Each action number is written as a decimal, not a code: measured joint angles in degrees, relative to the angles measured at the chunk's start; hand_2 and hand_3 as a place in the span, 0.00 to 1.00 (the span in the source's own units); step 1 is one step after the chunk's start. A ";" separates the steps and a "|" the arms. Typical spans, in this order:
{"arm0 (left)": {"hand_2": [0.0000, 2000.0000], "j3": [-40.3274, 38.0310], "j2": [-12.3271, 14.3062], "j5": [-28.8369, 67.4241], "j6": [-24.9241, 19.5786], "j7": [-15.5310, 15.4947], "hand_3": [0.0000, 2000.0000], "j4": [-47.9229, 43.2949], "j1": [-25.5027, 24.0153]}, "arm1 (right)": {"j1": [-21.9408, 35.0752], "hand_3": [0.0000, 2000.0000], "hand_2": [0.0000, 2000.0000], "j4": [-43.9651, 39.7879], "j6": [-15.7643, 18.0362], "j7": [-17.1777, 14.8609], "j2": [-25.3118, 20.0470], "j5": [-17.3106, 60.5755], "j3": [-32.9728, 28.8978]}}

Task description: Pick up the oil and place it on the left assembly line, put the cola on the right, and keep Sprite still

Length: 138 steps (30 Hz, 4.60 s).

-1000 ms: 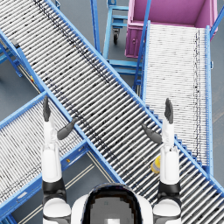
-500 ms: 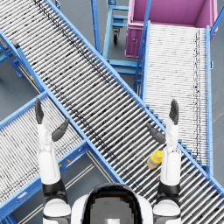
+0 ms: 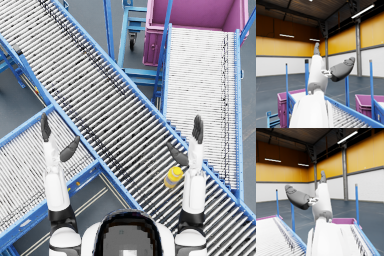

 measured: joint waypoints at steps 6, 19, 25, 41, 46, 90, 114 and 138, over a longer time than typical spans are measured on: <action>0.00 -0.21 0.24 0.00 0.00 0.00 0.00 0.04 -0.25 | -0.73 0.00 0.00 0.61 0.00 0.00 -0.39 0.00 -0.21; 0.00 -0.85 0.74 0.00 0.00 0.00 0.00 -0.62 -1.21 | -4.16 0.00 0.00 2.36 0.00 0.00 -1.38 -0.01 -1.42; 0.00 -0.73 1.08 0.00 0.00 0.00 0.00 -1.44 -2.01 | -7.54 0.00 0.00 3.78 0.00 0.00 -2.13 -0.01 -1.72; 0.00 0.26 1.51 0.00 0.00 0.00 0.00 -1.26 -2.30 | -16.46 0.00 0.00 3.17 0.00 0.00 -3.75 -0.01 1.01; 0.00 0.90 1.67 0.00 0.00 0.00 0.00 -1.57 -2.43 | -19.15 0.00 0.00 -1.14 0.00 0.00 -3.94 -0.02 2.82; 0.00 -0.73 2.38 -0.01 0.00 0.00 0.00 9.29 3.27 | -1.21 1.00 1.00 -48.62 5.58 0.38 -7.49 0.33 17.93; 0.00 3.89 4.50 -0.01 0.00 0.00 0.00 3.32 -6.45 | 5.45 1.00 1.00 -16.71 6.87 0.08 -8.85 0.01 15.66; 0.00 24.38 7.65 0.01 -0.24 0.03 0.00 7.70 -3.01 | 12.34 1.00 1.00 -15.19 8.43 -0.09 -6.61 -0.01 28.26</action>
